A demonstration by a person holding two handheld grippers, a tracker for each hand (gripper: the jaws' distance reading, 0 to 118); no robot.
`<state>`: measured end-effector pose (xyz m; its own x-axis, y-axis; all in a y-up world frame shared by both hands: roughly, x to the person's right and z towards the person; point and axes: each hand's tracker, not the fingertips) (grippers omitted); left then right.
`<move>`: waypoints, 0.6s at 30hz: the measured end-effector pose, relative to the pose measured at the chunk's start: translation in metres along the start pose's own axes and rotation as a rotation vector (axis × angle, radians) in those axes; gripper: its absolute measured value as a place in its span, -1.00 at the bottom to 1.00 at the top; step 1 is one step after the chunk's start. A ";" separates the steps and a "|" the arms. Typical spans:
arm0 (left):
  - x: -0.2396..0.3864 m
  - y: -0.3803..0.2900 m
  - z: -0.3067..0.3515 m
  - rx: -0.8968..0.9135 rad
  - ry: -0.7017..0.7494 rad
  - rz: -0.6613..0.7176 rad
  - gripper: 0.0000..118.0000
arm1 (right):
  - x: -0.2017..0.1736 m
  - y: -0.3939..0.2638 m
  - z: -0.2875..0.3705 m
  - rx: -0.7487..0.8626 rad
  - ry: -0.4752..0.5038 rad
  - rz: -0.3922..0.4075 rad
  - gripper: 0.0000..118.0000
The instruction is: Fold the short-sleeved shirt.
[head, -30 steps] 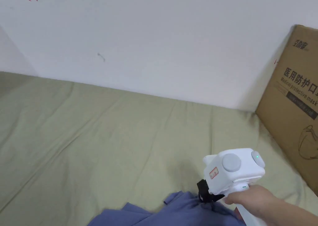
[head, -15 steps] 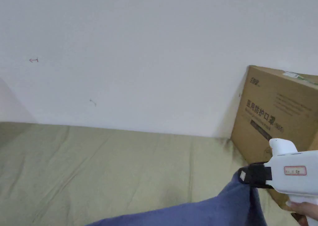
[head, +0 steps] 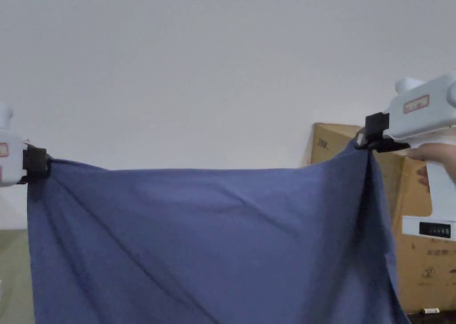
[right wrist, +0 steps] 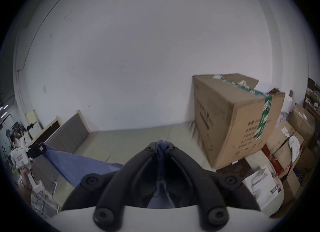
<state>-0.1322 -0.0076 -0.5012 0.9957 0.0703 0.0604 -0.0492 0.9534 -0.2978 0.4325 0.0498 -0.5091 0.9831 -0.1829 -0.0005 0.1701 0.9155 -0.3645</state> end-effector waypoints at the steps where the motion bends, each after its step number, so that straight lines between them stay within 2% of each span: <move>1: 0.001 0.010 -0.007 0.011 0.007 0.004 -0.99 | 0.000 0.011 -0.004 0.015 -0.008 -0.005 -0.89; 6: 0.002 0.055 -0.053 0.083 0.005 0.025 -0.99 | -0.007 0.063 -0.040 0.087 -0.041 -0.016 -0.89; 11: 0.005 0.078 -0.111 0.143 0.040 0.023 -0.99 | -0.021 0.097 -0.085 0.166 -0.076 0.010 -0.89; 15: 0.003 0.088 -0.149 0.231 0.078 0.030 -0.99 | -0.025 0.108 -0.117 0.242 -0.093 -0.033 -0.89; 18: 0.005 0.085 -0.165 0.287 0.103 0.025 -0.99 | -0.027 0.108 -0.134 0.250 -0.097 -0.032 -0.89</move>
<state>-0.1182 0.0255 -0.6833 0.9959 0.0790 -0.0448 -0.0798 0.9967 -0.0158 0.4152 0.1050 -0.6734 0.9767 -0.1893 0.1014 0.2010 0.9720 -0.1214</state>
